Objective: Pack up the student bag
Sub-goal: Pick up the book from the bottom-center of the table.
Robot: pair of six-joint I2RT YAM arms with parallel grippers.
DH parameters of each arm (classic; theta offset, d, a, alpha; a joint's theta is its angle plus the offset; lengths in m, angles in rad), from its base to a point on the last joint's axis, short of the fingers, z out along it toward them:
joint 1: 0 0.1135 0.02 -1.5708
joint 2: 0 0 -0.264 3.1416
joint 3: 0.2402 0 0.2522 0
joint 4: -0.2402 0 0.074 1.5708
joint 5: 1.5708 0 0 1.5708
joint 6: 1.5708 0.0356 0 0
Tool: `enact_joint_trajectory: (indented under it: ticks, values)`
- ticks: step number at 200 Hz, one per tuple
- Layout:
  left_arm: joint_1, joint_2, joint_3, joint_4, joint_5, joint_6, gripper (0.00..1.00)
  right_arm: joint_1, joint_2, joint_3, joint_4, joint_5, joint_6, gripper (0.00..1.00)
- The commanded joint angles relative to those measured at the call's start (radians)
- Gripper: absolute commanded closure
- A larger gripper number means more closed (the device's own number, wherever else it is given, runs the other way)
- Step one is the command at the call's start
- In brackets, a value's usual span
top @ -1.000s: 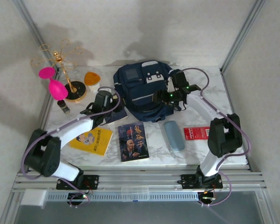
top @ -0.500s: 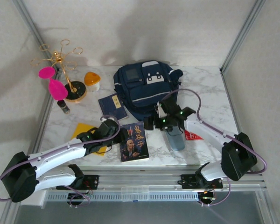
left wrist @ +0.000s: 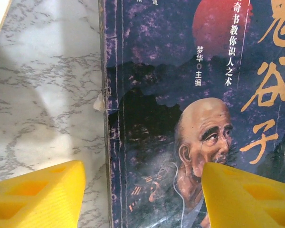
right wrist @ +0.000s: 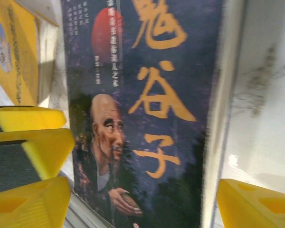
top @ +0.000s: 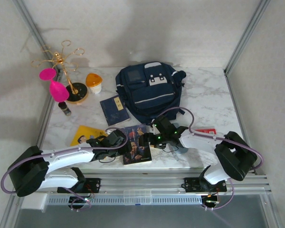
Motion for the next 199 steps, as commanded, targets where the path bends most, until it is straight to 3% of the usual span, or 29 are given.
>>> enact_joint_trajectory:
  ticks: [1,33,87,199]
  values:
    - [-0.007,0.017,-0.008,0.066,0.002,-0.002,0.35,0.012,0.032,-0.028,0.088,0.018,0.057,0.19]
    - [-0.007,0.049,-0.025,0.115,0.011,0.001,0.35,0.041,0.04,-0.023,0.111,0.034,0.069,0.18]
    - [-0.009,0.067,-0.042,0.09,-0.034,-0.002,0.39,0.052,0.035,0.012,0.142,-0.04,0.104,0.19]
    - [-0.01,0.075,-0.059,0.111,-0.052,-0.022,0.41,0.051,-0.069,0.036,0.106,-0.112,0.12,0.32]
